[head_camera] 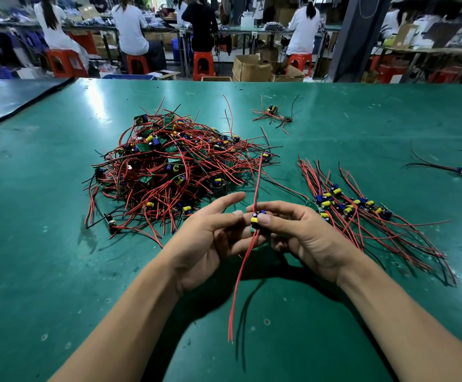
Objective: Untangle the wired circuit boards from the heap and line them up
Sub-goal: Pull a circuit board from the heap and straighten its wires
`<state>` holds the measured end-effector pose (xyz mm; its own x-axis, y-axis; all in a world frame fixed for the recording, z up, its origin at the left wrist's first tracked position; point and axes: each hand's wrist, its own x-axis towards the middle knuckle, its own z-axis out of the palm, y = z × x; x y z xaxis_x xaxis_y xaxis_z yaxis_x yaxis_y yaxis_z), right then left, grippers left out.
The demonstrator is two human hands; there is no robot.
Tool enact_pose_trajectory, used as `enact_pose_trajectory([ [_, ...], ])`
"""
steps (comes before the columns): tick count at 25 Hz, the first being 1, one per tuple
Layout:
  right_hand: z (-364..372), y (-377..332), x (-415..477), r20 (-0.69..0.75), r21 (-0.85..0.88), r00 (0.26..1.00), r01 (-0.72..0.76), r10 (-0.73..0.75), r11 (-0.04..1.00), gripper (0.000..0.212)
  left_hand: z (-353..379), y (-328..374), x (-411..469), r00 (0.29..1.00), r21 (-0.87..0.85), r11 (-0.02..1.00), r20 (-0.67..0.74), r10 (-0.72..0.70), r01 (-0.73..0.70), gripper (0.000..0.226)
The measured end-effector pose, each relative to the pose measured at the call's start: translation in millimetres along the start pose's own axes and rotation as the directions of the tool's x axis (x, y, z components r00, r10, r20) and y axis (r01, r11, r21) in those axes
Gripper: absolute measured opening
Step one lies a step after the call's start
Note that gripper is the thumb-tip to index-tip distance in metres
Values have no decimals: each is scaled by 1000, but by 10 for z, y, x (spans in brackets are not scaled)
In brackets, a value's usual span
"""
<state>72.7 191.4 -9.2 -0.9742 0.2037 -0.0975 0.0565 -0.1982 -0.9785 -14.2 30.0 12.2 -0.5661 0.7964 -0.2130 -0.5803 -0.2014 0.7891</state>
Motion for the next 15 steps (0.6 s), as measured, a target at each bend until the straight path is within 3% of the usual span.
enact_pose_trajectory([
  [6, 4, -47, -4, -100, 236, 993, 80, -58, 968, 28, -24, -2, -1, 999, -69, 997, 30, -36, 38, 30],
  [9, -39, -109, -11, -189, 393, 977, 167, -98, 904, 21, -88, 48, 18, 998, -180, 982, -22, -66, 61, 49],
  [12, -17, -139, 9, -312, 409, 944, 232, -103, 883, 26, -191, 65, 48, 998, -330, 944, -51, -22, 4, 63],
  [15, -12, -149, 53, -479, 469, 876, 311, -58, 826, 23, -207, 13, 84, 997, -299, 954, -75, -11, -12, 61],
])
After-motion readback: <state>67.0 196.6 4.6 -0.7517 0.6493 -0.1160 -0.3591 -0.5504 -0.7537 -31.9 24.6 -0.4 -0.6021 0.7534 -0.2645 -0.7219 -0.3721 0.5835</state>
